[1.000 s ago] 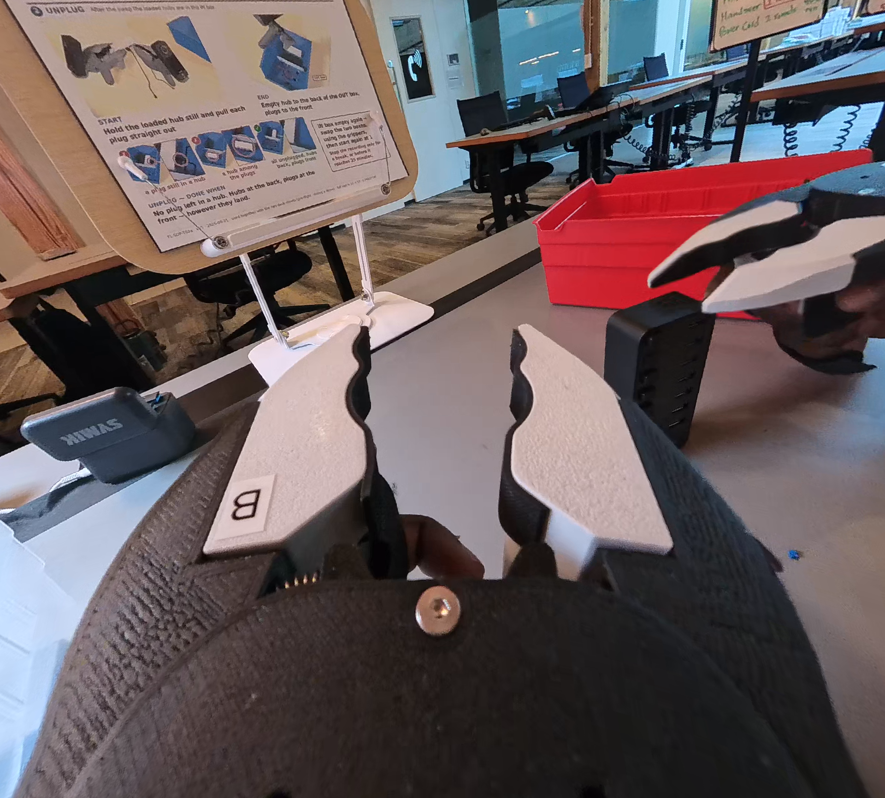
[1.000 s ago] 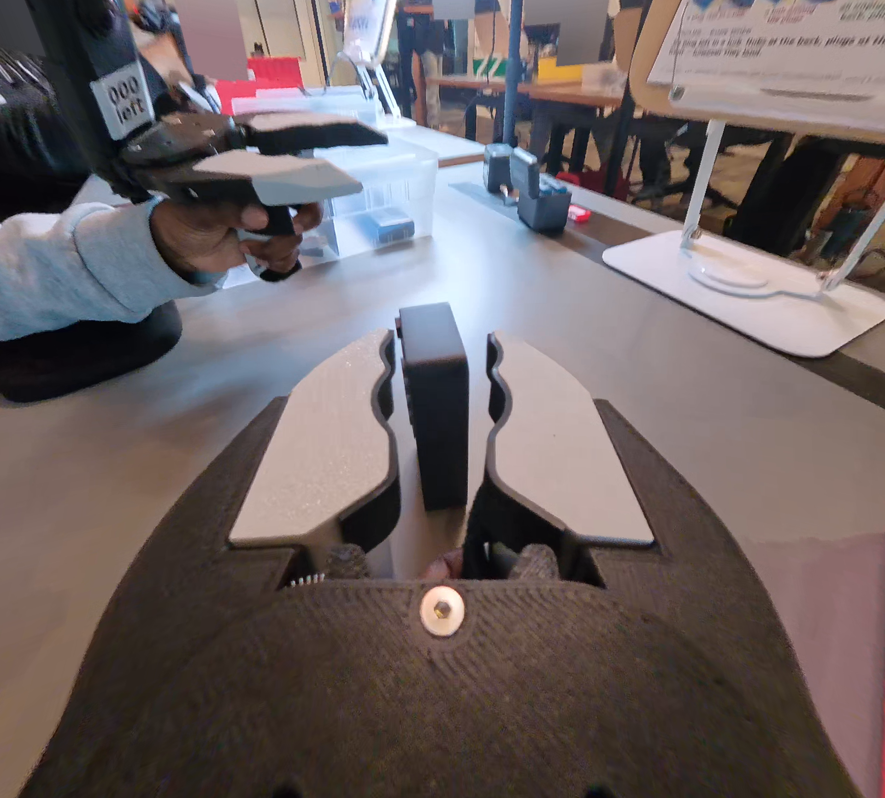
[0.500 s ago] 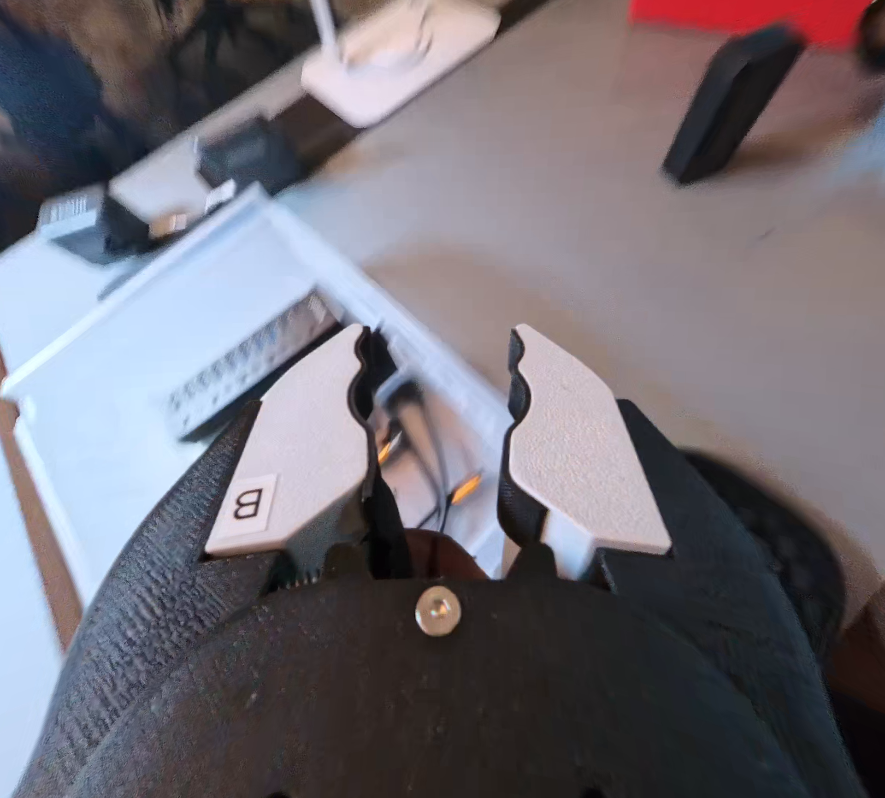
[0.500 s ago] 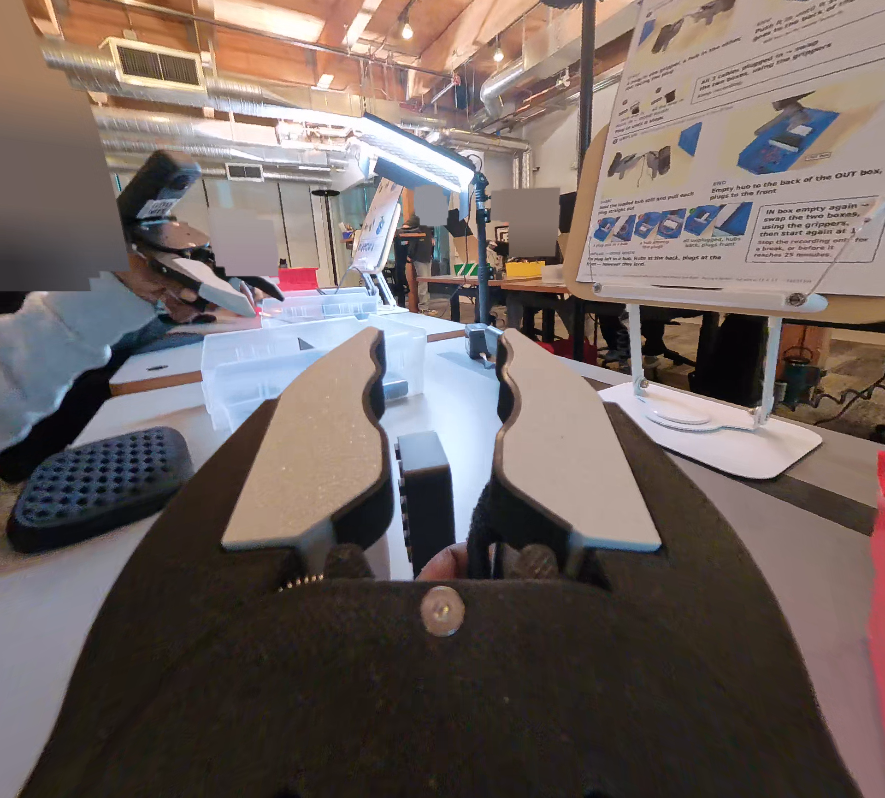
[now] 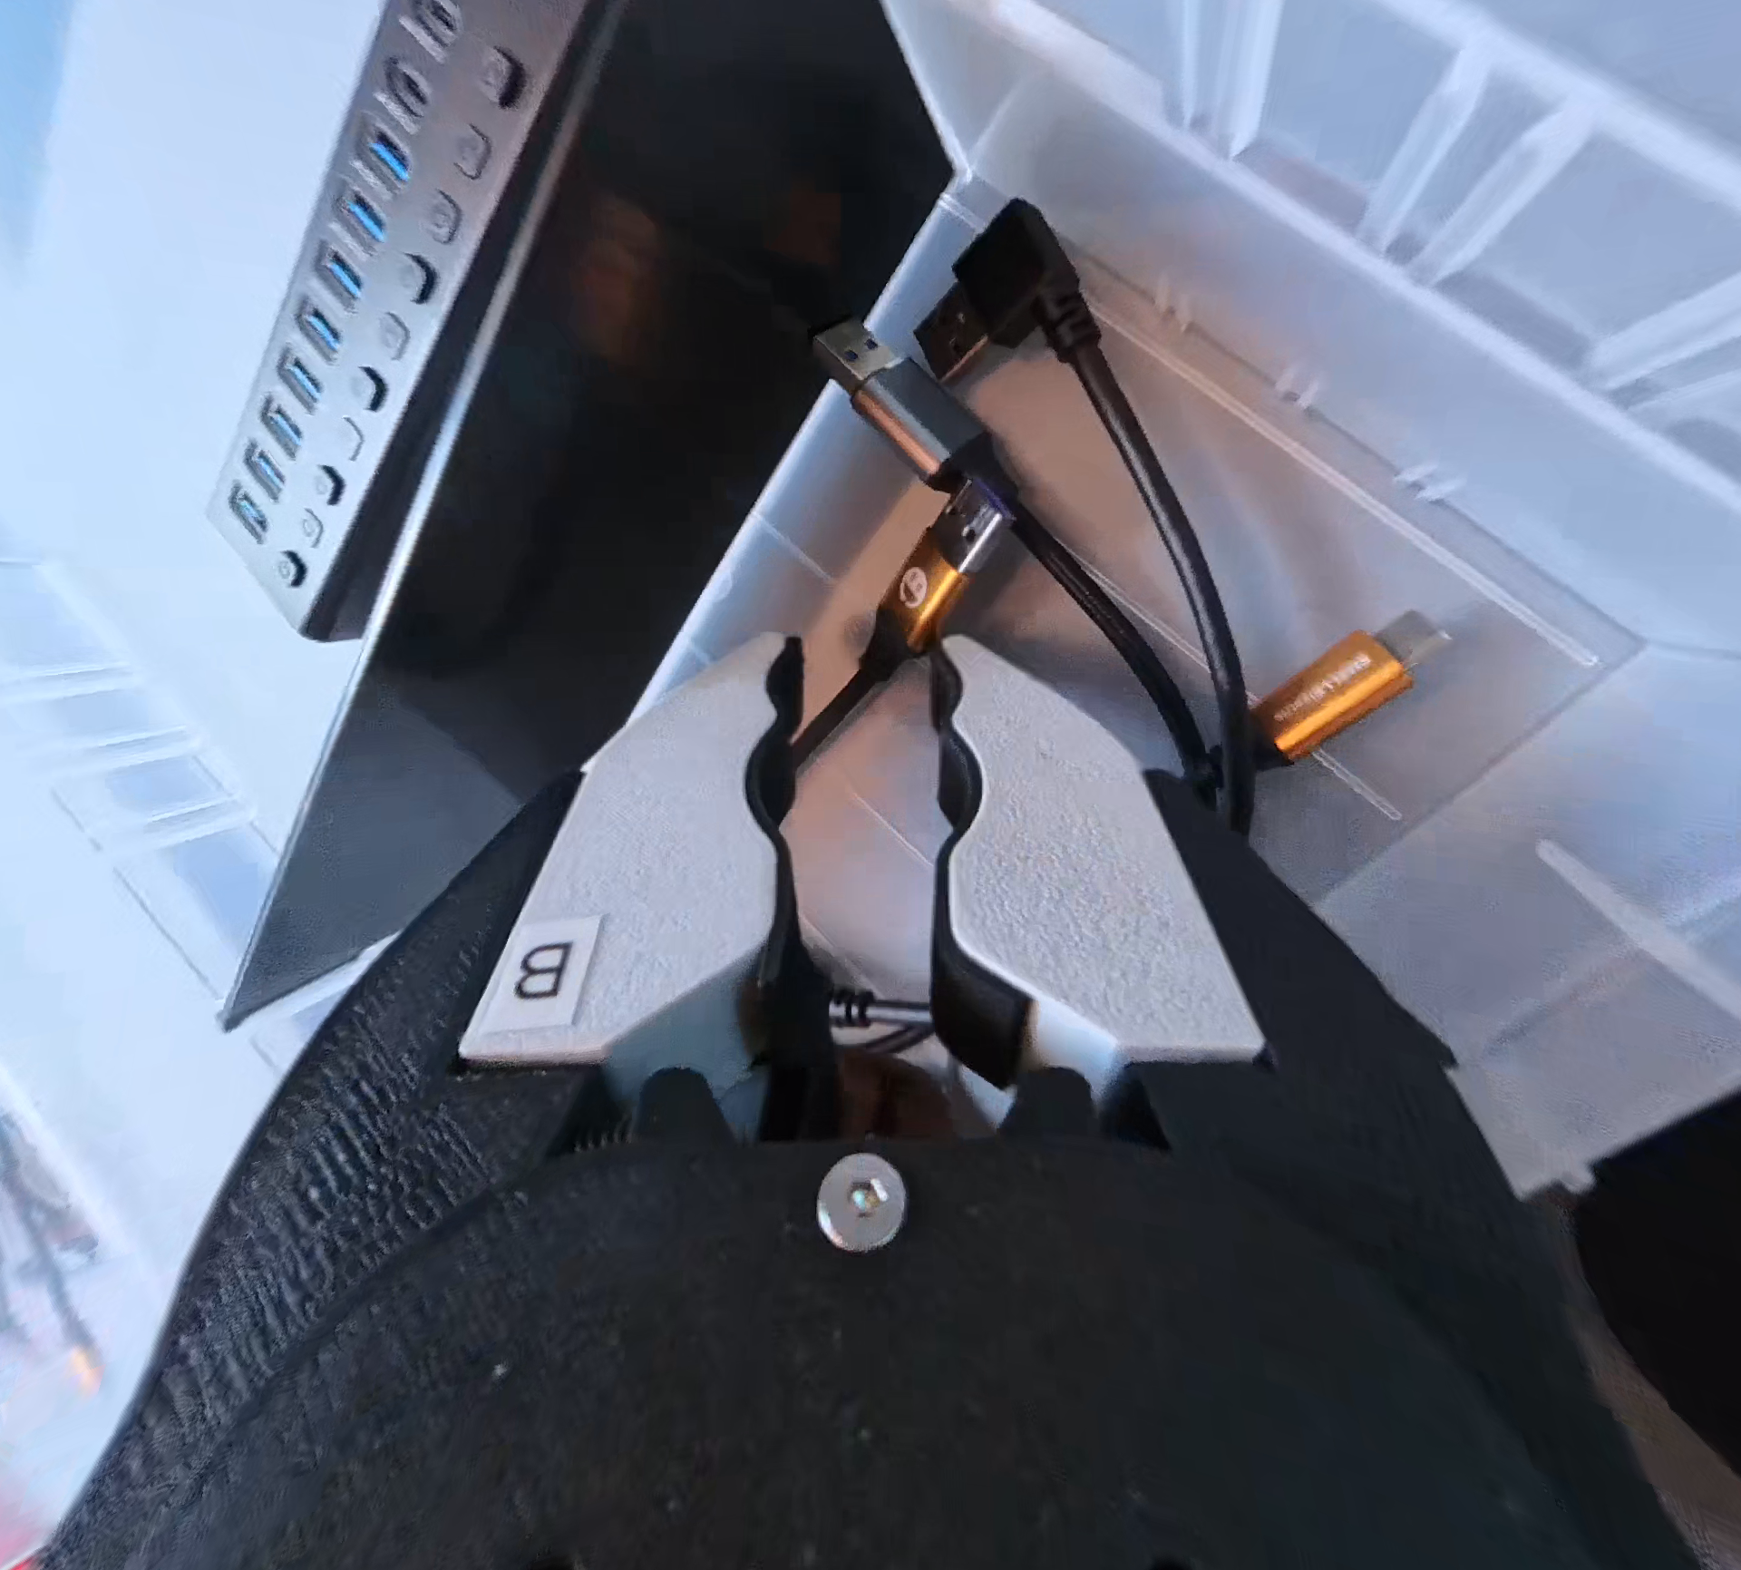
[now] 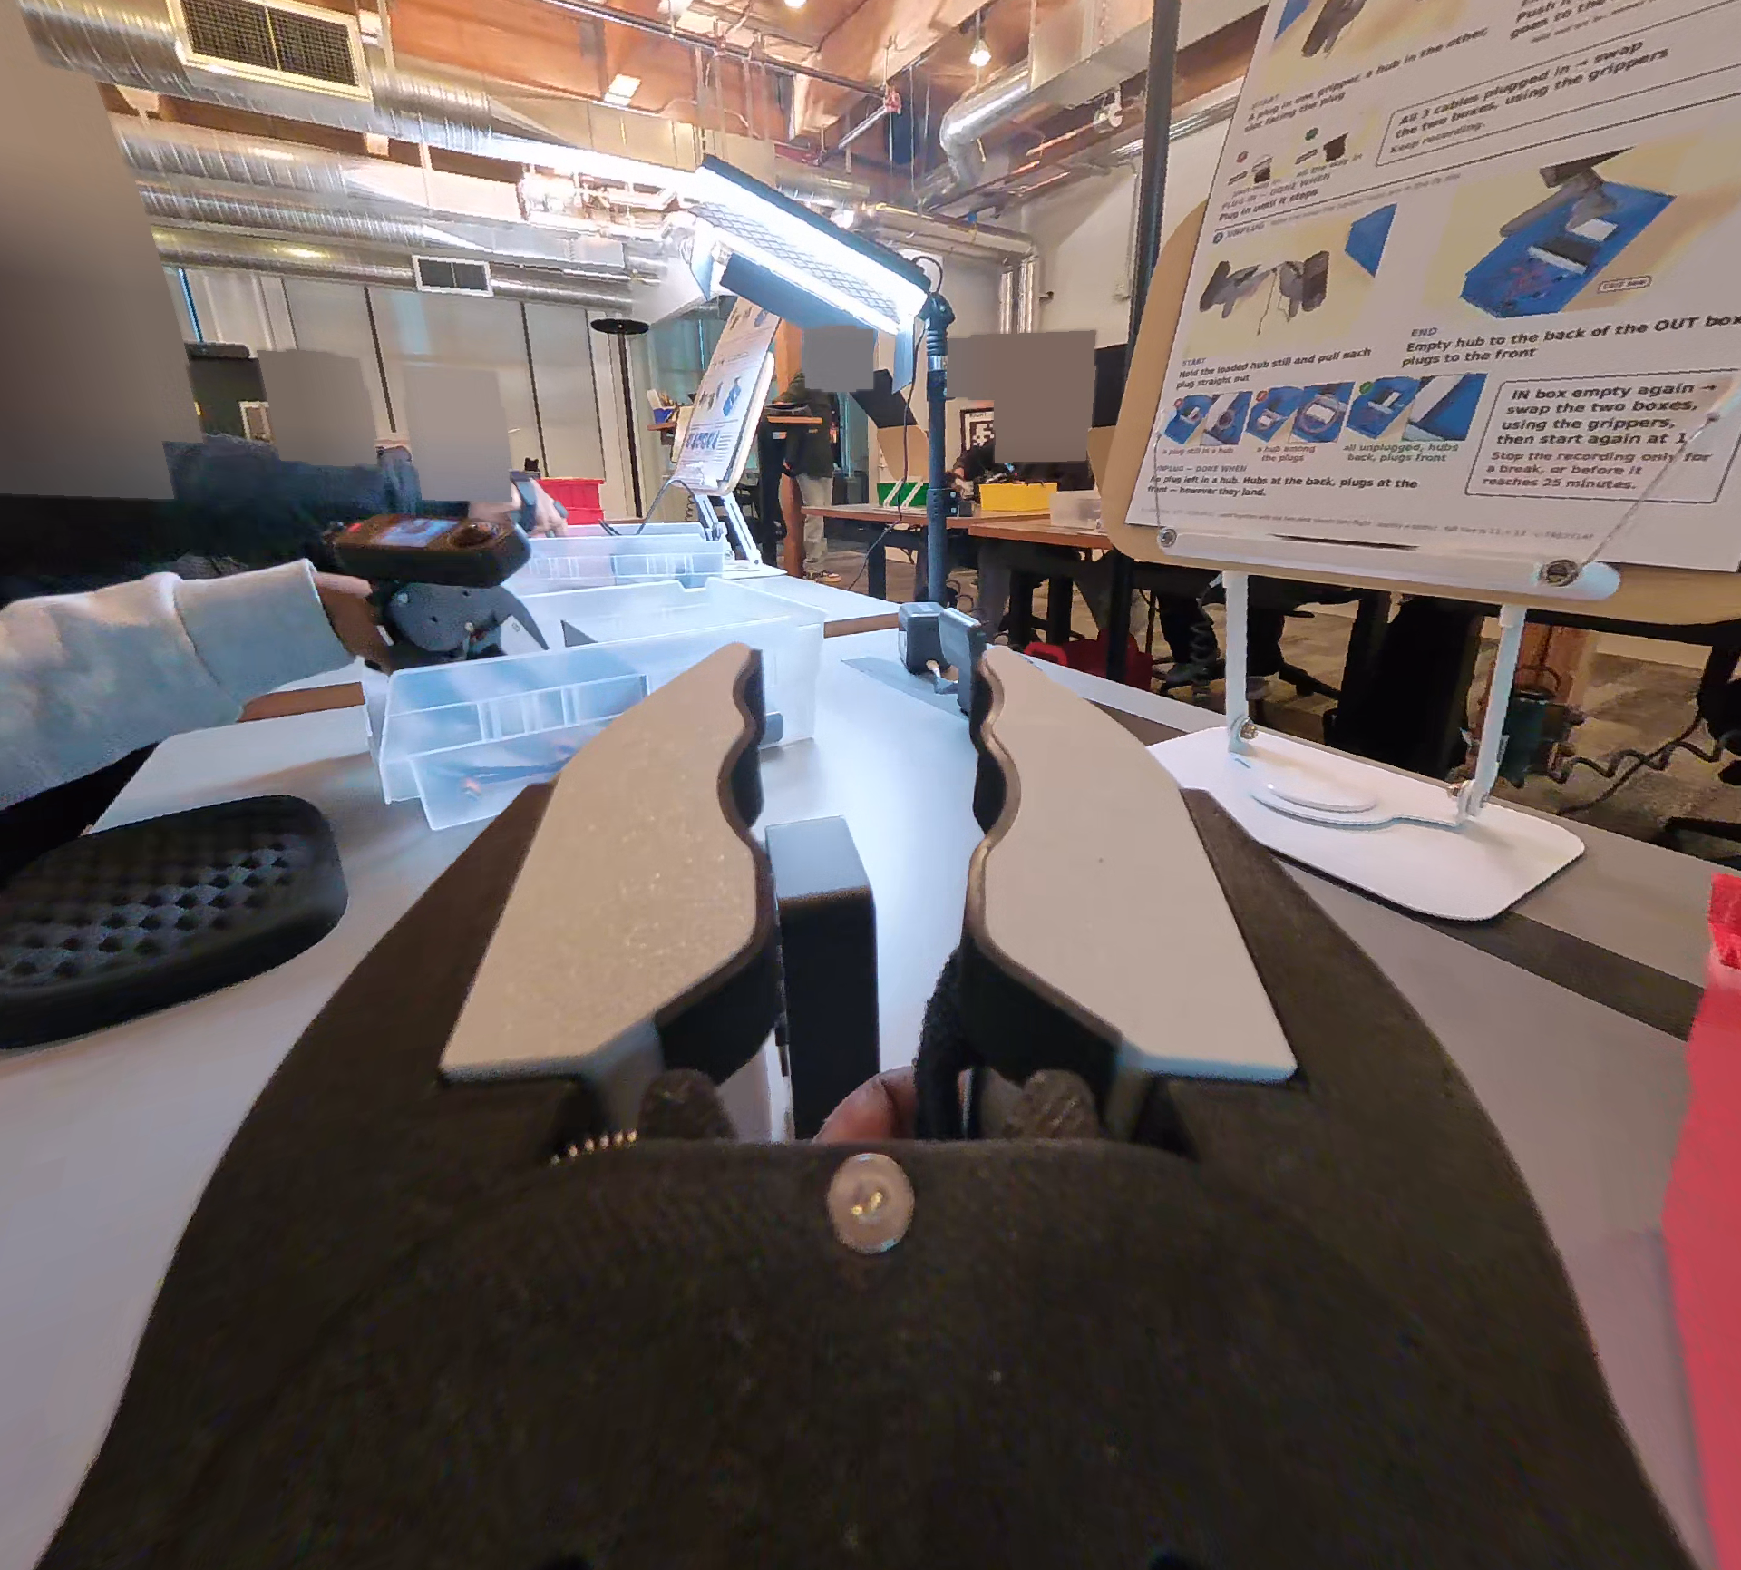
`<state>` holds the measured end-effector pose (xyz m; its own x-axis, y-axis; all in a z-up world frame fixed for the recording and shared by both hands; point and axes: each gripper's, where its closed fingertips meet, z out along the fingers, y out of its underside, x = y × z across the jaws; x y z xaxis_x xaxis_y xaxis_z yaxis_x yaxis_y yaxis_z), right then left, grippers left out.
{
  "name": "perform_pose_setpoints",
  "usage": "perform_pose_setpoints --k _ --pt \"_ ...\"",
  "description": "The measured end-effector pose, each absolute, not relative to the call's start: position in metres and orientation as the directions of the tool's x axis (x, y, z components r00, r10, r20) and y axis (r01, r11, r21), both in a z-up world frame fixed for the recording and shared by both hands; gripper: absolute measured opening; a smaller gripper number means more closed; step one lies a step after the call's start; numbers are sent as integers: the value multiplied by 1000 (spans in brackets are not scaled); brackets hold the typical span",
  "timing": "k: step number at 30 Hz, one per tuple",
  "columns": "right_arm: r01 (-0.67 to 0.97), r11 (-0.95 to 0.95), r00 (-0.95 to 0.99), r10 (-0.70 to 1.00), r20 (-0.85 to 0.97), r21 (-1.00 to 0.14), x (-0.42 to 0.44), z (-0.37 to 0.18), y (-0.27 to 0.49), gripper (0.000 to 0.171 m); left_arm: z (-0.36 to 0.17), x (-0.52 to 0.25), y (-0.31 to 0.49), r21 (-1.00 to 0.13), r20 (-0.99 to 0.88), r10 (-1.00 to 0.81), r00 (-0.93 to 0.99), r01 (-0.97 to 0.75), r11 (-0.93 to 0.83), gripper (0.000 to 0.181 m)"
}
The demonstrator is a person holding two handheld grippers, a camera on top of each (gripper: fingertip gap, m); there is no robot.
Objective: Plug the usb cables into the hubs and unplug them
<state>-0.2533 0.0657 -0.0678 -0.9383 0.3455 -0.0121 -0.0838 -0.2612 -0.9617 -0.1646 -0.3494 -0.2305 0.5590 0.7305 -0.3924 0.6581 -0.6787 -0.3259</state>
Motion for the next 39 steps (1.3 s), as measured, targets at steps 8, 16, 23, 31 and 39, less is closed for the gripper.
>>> perform_pose_setpoints --k 8,16,23,31,39 --pt "-102 -237 -937 349 13 -966 -252 -70 63 41 -181 -172 -361 -489 -543 752 374 587 -645 10" --pt "-116 -254 -928 371 14 -960 -254 -65 67 39 13 -152 -358 -728 -681 677 -280 164 -666 8" --pt "-129 -248 -920 390 23 -960 -255 -65 69 37 119 -132 -269 -648 -564 686 -460 -268 -713 7" --pt "-155 -246 -924 379 52 -957 -249 -60 69 37 54 -164 -98 -799 -499 850 166 -467 -379 8" --pt "-268 -202 -931 306 199 -942 -218 -57 53 33 -46 -195 -40 -659 -713 689 126 -456 -598 7"
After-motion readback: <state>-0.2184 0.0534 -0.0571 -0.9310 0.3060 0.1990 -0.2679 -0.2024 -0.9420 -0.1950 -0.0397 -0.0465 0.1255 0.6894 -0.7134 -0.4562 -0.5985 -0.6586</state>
